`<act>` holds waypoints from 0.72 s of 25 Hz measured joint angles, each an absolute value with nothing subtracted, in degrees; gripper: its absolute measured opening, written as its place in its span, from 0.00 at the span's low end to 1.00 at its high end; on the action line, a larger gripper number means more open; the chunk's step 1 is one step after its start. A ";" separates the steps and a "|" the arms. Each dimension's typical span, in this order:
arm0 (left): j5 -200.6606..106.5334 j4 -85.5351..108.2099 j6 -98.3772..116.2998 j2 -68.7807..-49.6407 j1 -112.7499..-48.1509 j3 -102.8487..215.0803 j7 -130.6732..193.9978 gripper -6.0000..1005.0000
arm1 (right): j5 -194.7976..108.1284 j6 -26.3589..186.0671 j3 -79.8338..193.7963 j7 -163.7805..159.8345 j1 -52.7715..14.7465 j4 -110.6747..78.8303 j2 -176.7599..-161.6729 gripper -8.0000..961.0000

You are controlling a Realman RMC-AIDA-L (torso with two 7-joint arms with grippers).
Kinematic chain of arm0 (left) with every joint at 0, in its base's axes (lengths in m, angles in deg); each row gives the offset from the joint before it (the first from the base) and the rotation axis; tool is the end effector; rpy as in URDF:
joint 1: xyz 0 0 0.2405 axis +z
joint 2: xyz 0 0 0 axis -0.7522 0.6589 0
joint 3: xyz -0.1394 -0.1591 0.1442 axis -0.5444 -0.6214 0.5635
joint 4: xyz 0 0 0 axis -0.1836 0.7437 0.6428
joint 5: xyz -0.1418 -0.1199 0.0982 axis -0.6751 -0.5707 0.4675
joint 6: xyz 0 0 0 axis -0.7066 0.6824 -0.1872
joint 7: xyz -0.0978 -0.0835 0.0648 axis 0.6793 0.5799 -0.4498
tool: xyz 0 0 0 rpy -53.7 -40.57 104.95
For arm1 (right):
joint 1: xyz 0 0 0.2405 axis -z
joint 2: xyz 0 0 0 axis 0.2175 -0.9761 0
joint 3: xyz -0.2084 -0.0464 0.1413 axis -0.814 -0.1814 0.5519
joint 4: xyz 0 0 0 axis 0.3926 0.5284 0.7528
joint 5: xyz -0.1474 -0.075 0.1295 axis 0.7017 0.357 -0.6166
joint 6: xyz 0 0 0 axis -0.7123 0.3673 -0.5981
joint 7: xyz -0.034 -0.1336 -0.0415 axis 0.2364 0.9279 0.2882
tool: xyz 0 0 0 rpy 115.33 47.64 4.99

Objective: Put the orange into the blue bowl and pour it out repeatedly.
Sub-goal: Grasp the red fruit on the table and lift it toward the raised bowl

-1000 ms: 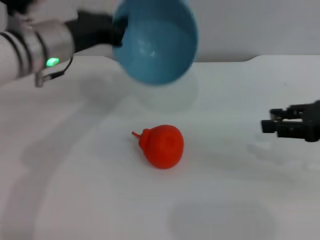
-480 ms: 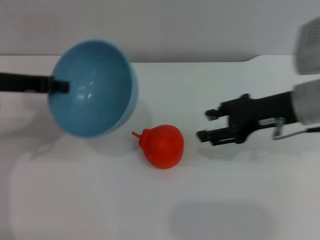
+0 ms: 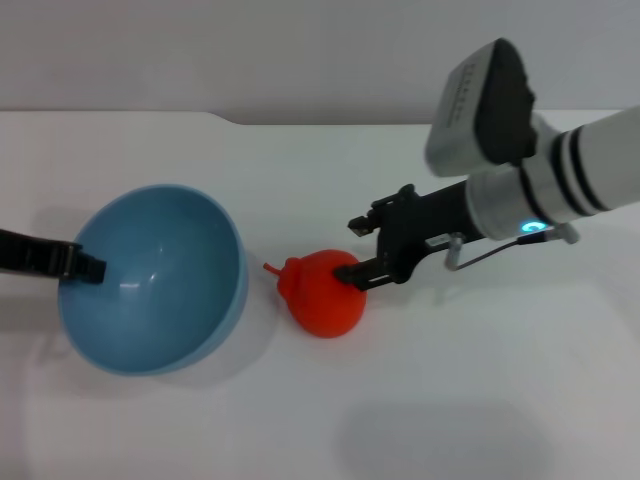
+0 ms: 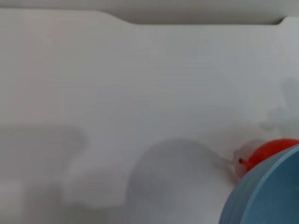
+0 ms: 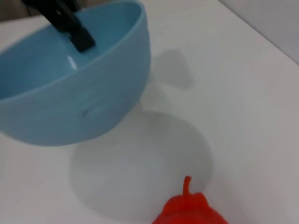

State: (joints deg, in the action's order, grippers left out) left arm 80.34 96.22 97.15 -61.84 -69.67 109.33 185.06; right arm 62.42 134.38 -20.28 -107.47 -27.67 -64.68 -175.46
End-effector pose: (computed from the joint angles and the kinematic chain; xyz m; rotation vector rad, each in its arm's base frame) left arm -0.2455 0.3175 0.0837 -2.2555 -1.4889 0.0585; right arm 0.1618 0.3824 -0.0724 -2.8817 0.3231 -0.0203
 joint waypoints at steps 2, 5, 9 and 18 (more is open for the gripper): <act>80.58 96.44 97.69 -61.88 -69.42 109.30 185.23 0.00 | 60.63 131.96 -22.81 -107.50 -27.53 -64.18 -175.51 0.68; 80.73 96.56 97.97 -61.86 -69.32 109.29 185.47 0.00 | 58.12 129.02 -26.18 -107.49 -27.75 -62.53 -175.53 0.67; 80.81 97.20 98.23 -61.85 -69.57 109.27 185.40 0.00 | 57.26 124.56 -29.29 -107.86 -27.94 -59.91 -175.70 0.67; 80.55 97.88 98.44 -61.90 -70.64 109.87 185.27 0.00 | 47.60 119.14 -31.55 -101.76 -26.02 -54.65 -175.84 0.65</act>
